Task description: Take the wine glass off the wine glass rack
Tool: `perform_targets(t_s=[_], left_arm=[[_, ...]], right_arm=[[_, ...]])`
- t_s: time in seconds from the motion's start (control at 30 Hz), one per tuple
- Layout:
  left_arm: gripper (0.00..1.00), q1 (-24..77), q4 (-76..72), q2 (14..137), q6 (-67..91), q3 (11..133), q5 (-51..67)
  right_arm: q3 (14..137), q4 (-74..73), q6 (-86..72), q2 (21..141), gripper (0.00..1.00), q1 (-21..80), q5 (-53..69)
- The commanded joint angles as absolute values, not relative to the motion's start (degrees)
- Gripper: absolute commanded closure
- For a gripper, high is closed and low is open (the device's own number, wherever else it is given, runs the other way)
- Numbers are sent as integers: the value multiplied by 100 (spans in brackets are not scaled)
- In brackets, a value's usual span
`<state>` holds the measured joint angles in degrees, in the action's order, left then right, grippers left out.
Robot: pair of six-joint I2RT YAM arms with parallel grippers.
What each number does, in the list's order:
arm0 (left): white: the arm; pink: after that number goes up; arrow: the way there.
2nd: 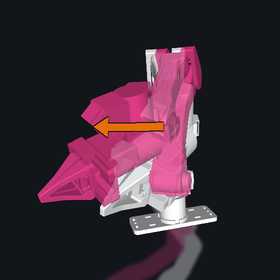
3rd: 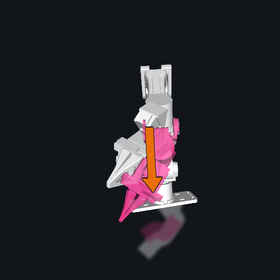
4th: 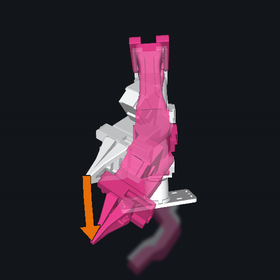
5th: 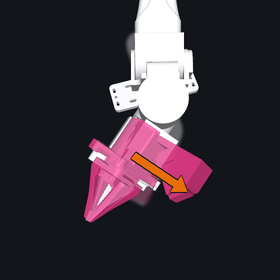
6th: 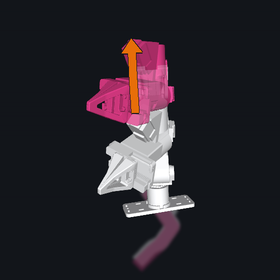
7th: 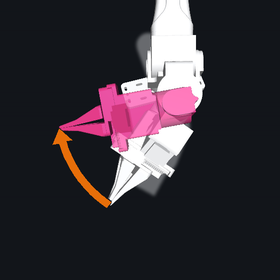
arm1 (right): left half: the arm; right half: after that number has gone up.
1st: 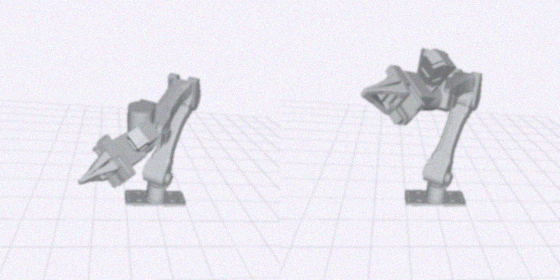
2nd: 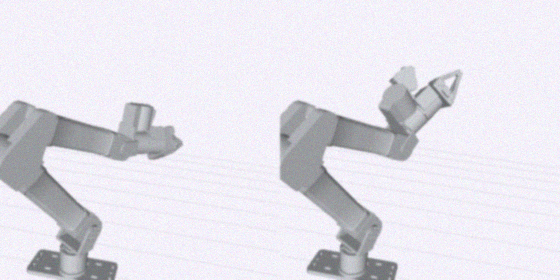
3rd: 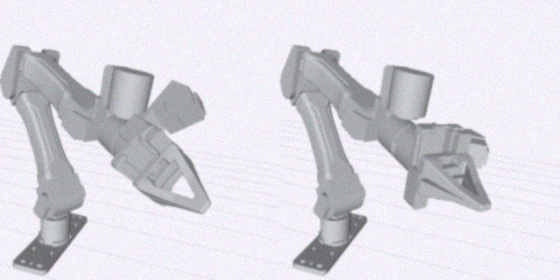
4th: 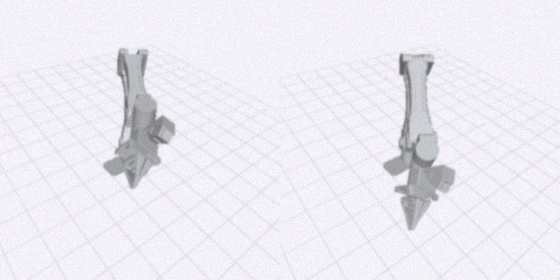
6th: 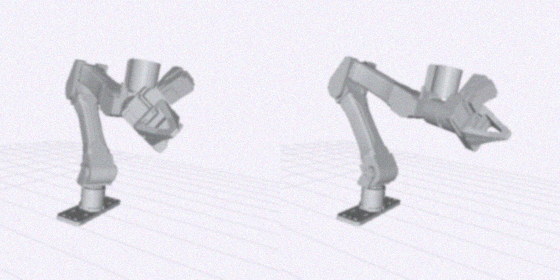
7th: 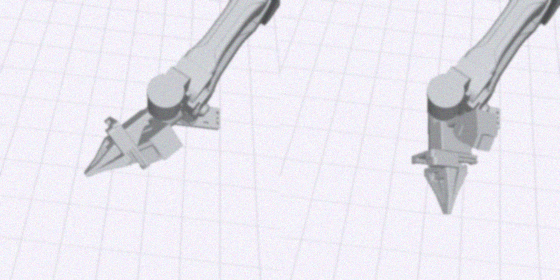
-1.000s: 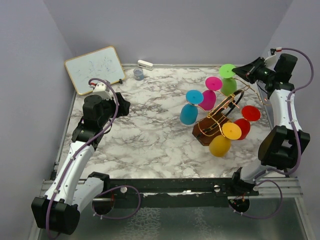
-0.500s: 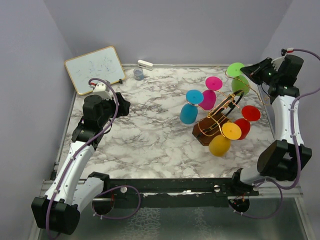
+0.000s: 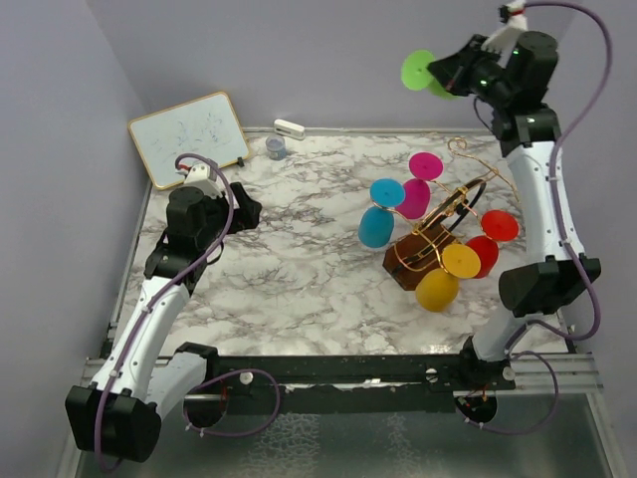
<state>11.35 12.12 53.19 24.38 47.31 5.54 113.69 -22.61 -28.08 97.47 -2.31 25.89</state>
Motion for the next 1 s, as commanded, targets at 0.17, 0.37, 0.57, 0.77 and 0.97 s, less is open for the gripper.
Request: perform_targets(t_s=[0.17, 0.37, 0.57, 0.77, 0.97], left_arm=[[15, 871, 1951, 5103, 2972, 5062, -457], [17, 861, 2263, 4154, 3560, 5048, -699], [19, 864, 3046, 4140, 3576, 5994, -506], [20, 861, 3896, 4312, 3429, 6874, -256], [22, 861, 4213, 4459, 3393, 7168, 855]], right_arm=[[11644, -2348, -283, 9224, 99, 2633, 811], [10287, -1861, 1328, 8378, 99, 4875, -610], [8144, -697, 3110, 7897, 99, 6868, -2623], [5789, 1168, 5205, 7762, 99, 8186, -4425], [4399, 2341, 6071, 7465, 99, 8893, -4930]])
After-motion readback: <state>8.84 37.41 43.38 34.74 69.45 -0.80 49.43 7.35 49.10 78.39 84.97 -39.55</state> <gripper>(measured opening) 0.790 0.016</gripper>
